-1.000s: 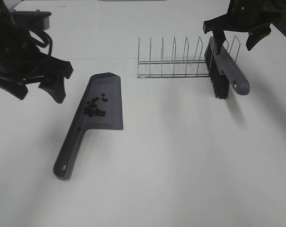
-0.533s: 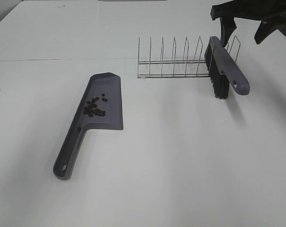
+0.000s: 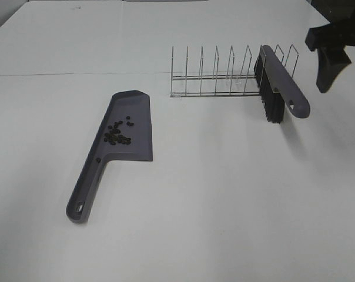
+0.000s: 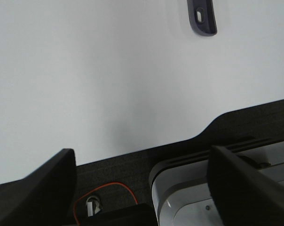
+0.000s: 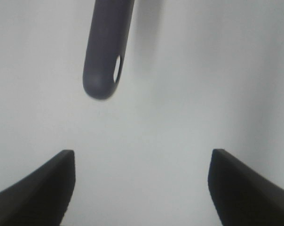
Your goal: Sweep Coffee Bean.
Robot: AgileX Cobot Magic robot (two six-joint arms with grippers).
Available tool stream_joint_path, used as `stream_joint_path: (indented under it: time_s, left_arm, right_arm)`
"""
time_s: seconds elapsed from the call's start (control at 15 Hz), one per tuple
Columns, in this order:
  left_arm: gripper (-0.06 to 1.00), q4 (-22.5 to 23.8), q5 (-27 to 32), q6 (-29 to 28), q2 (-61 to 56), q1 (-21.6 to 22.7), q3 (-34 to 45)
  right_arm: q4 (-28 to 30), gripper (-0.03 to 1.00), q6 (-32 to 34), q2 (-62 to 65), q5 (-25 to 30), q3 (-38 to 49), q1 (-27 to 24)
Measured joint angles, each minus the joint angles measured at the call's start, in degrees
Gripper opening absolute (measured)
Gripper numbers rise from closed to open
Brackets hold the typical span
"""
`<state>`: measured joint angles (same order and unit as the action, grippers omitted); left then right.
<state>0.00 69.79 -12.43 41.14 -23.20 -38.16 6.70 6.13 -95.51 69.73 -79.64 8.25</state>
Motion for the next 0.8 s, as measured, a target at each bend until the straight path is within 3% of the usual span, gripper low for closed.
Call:
stream_joint_path:
  time_s: [0.27, 0.47, 0.8]
  left_arm:
    - [0.71, 0.00, 0.23, 0.97, -17.76, 0.00, 6.65]
    - [0.71, 0.00, -1.49, 4.30, -30.37, 0.00, 6.82]
    - [0.71, 0.00, -3.55, 10.20, -34.26, 0.00, 7.22]
  right_arm:
    - [-4.70, 0.74, 0.06, 17.13, -3.55, 19.60, 0.00]
    - [-7.73, 0.74, -0.92, 35.07, -5.21, 37.18, 0.00]
    - [-7.91, 0.74, -2.86, 60.16, -4.81, 48.36, 0.00]
